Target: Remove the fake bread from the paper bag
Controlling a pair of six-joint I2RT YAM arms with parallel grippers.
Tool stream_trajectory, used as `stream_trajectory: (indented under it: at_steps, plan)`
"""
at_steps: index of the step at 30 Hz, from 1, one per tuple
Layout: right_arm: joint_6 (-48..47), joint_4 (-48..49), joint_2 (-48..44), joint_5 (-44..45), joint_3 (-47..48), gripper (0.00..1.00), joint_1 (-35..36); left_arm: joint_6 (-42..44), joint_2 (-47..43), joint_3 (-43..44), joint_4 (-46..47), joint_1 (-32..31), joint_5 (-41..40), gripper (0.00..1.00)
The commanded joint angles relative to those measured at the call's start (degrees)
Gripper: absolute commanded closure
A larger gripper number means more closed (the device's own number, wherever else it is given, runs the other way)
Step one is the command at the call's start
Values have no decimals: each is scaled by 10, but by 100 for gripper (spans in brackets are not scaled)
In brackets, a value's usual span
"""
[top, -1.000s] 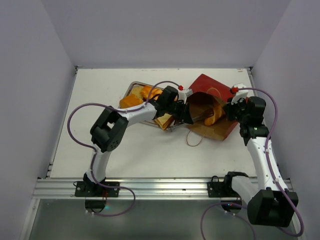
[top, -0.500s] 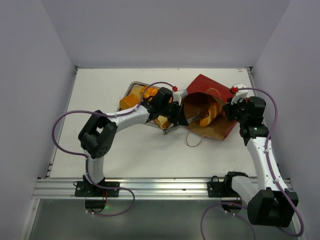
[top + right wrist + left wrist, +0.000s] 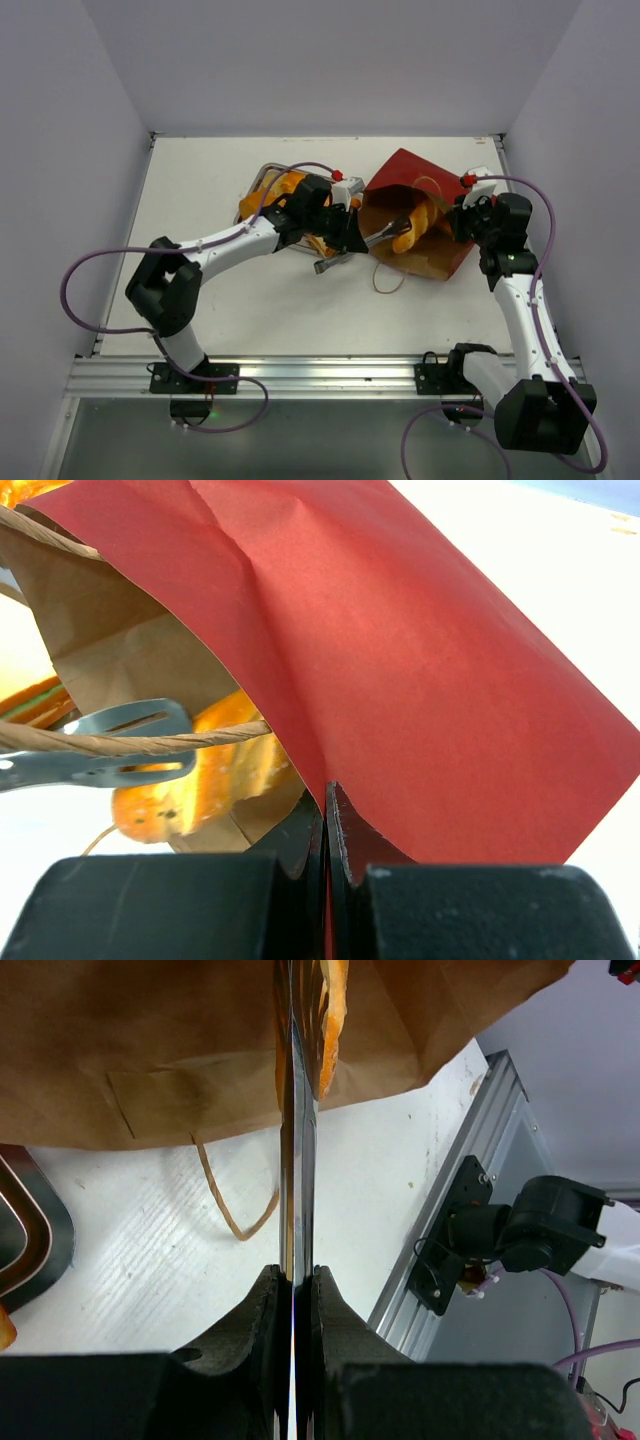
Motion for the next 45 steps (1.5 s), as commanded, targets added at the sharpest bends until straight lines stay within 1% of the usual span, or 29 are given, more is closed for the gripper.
stream_trajectory:
  at_steps: [1, 8, 14, 22, 29, 33, 36, 39, 45]
  plan:
    - [3, 9, -8, -14, 8, 99, -2, -4, -50, -10, 9, 2, 10, 100]
    - [4, 9, -8, -12, 8, 99, -3, 4, -88, -50, -21, 2, 9, 100]
    - [5, 9, -9, -14, 8, 99, -3, 22, -149, -96, -53, 2, 11, 100]
    - [6, 8, -11, -15, 8, 99, -3, 36, -252, -160, -89, 3, 19, 100]
    - [6, 9, -13, -15, 8, 99, -3, 36, -373, -232, -127, 4, 21, 100]
    - [7, 8, -14, -15, 8, 99, -3, 29, -437, -252, -160, 5, 14, 100]
    - [7, 9, -14, -15, 8, 99, -3, 27, -480, -256, -194, 5, 1, 100]
    - [7, 9, -15, -13, 8, 99, -3, 16, -520, -258, -220, 5, -30, 100]
    - [7, 9, -16, -14, 8, 99, -3, -34, -555, -240, -234, 7, -125, 100]
